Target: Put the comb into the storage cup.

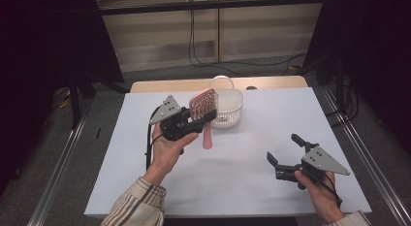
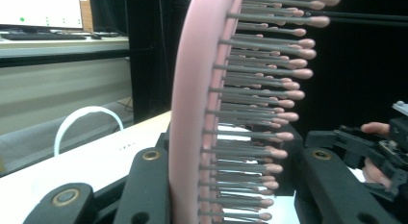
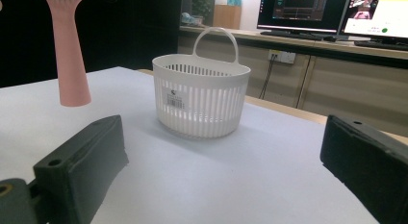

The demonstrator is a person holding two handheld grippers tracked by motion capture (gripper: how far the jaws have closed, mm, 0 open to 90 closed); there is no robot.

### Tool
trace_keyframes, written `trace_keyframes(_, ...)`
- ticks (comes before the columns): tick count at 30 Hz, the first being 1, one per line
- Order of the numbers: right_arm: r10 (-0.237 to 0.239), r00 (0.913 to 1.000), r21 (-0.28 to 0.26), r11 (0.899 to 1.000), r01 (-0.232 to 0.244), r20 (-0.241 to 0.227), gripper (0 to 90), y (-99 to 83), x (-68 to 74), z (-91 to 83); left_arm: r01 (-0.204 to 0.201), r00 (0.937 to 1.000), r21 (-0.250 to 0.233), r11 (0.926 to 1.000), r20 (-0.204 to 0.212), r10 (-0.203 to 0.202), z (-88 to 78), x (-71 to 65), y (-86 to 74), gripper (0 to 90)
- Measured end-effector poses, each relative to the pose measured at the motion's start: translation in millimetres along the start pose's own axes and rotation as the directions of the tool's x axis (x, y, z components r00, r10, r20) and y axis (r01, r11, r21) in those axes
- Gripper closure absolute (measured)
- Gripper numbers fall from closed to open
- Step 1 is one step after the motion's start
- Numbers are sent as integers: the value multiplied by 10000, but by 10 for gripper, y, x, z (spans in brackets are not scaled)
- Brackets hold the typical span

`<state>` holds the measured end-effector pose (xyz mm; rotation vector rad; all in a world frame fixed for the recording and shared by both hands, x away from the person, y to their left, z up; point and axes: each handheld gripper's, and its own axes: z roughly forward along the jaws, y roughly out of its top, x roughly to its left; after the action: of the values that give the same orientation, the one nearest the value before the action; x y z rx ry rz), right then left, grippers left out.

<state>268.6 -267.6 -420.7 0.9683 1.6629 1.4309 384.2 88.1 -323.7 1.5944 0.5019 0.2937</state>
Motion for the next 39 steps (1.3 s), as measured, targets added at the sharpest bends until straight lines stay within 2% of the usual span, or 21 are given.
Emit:
trace_keyframes(7, 17, 9999, 6, 10000, -17, 115, 16, -36, -29, -58, 141, 9996, -59, 9999, -237, -142, 23, 80, 21, 616)
trace_keyframes(10, 111, 9999, 63, 9999, -111, 115, 16, -63, -51, -75, 110, 9986, 25, 9999, -509, -108, 32, 104, 44, 616)
trace_keyframes(12, 171, 9997, 101, 9998, -173, 146, 16, -87, -76, -97, 82, 9987, 32, 10000, -495, -80, 37, 122, 59, 616)
trace_keyframes(21, 370, 9974, -94, 9993, -365, 617, 8, -92, -154, -204, 45, 9955, -65, 10000, -950, -51, 71, 202, 146, 616)
trace_keyframes(33, 571, 9912, -54, 9984, -568, 1194, 0, -123, -264, -312, 17, 9947, -340, 9994, -1024, -51, 129, 283, 215, 617)
trace_keyframes(39, 562, 9919, 7, 9984, -567, 1136, 1, -130, -251, -323, 173, 9939, -493, 9986, -1084, -226, 223, 362, 231, 617)
